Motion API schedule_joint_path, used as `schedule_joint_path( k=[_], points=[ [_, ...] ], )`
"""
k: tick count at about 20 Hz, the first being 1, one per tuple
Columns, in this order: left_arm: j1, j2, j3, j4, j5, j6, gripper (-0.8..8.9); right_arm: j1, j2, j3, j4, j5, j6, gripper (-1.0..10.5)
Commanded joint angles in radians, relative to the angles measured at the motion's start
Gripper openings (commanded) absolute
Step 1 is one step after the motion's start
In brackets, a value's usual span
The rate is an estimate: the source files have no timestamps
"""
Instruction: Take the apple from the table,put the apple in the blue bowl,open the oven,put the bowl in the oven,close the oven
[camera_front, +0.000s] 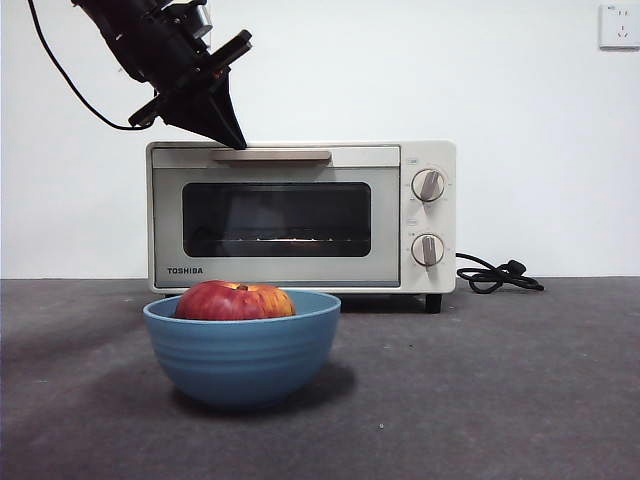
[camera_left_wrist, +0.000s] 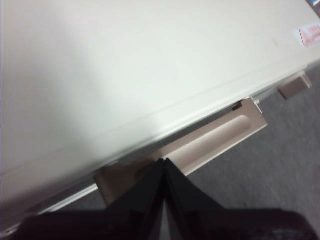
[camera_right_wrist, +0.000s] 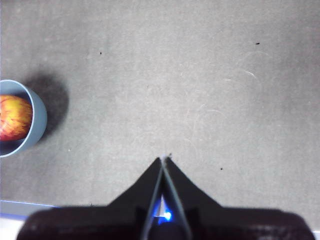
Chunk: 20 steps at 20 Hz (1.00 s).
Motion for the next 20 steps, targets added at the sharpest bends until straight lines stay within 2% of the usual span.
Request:
schedule_joint_path(
  k=[1,4,9,15,20],
  points=[
    [-0.005,0.02,-0.014,-0.082,-0.009,0.04,-0.06,-0.001,-0.002,-0.011,0.01,-0.003,0.001,-0.1],
    [-0.009,0.02,-0.014,-0.16,-0.016,0.042,-0.06,-0.001,-0.002,-0.011,0.004,-0.003,0.0,-0.1],
    [-0.05,0.02,-0.019,-0.232,-0.132,0.071,-0.06,-0.001,-0.002,-0.011,0.0,-0.003,-0.022,-0.1],
    [-0.071,0.018,-0.027,-0.28,-0.129,0.072,-0.06,-0.001,-0.002,-0.011,-0.003,-0.003,-0.033,-0.1],
    [-0.081,-0.008,-0.085,-0.222,-0.129,0.055,-0.06,-0.001,-0.002,-0.011,-0.024,-0.003,-0.042,-0.1]
  ],
)
